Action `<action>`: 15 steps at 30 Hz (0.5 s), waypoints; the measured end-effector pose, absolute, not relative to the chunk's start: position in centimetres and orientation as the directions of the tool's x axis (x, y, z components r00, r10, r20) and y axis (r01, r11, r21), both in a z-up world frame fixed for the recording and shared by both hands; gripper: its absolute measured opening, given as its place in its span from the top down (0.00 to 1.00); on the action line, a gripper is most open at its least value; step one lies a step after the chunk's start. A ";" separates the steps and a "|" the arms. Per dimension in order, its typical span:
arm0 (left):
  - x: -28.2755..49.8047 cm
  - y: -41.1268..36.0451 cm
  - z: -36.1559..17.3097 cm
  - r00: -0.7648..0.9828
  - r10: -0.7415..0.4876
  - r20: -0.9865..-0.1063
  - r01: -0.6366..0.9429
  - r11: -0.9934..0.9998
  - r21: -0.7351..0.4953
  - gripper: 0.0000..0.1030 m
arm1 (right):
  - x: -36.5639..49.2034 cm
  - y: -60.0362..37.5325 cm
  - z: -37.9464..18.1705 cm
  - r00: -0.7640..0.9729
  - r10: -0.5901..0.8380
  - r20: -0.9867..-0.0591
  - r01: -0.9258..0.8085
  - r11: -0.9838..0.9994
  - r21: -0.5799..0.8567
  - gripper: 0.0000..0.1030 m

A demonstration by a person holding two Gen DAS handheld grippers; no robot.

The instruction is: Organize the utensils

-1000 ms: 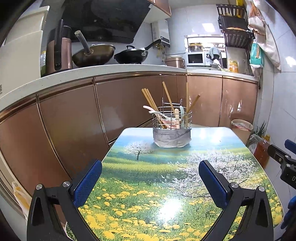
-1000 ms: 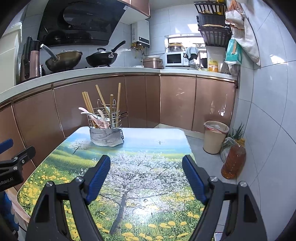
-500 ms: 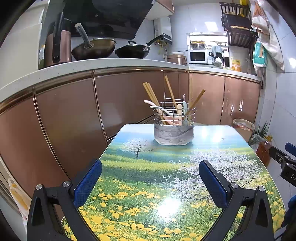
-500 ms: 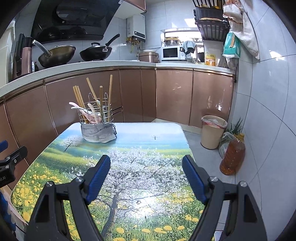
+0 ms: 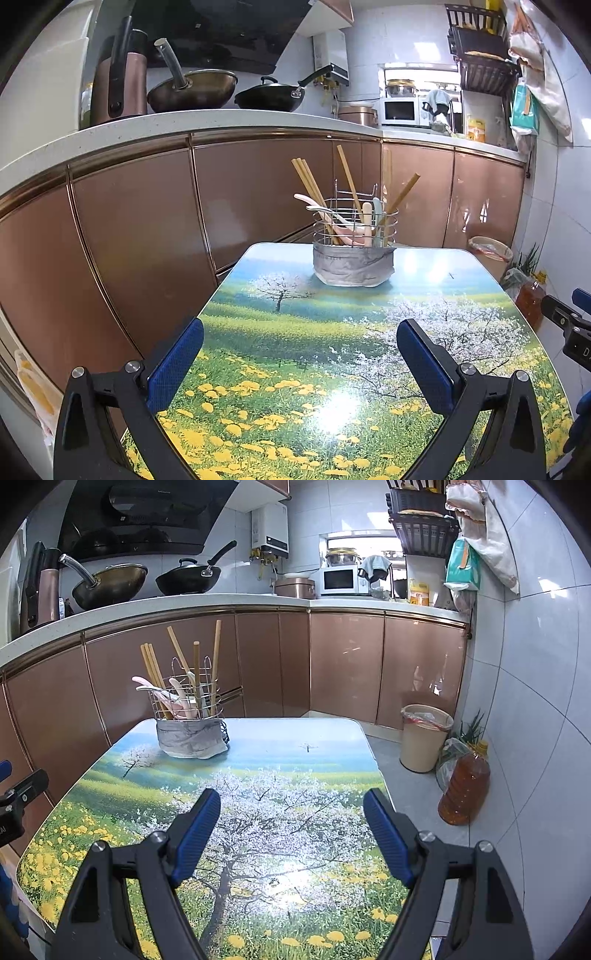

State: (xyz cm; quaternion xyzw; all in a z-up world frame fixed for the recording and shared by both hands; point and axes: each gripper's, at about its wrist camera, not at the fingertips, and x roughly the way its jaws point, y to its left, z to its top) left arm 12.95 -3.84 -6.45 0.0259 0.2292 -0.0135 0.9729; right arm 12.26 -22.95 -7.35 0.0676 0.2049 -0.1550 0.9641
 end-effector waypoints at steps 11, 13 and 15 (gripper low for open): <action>13.0 -3.7 -6.5 0.894 -0.012 -0.448 0.037 0.998 0.048 0.00 | 12.2 -22.9 -7.4 0.868 -0.271 -0.416 0.325 0.943 0.065 0.23; 13.0 -3.6 -6.5 0.894 -0.010 -0.448 0.034 0.998 0.046 0.00 | 12.2 -22.9 -7.4 0.868 -0.271 -0.416 0.326 0.943 0.065 0.23; 13.0 -3.5 -6.5 0.893 -0.008 -0.449 0.031 0.999 0.045 0.00 | 12.2 -22.9 -7.4 0.868 -0.271 -0.416 0.326 0.943 0.066 0.23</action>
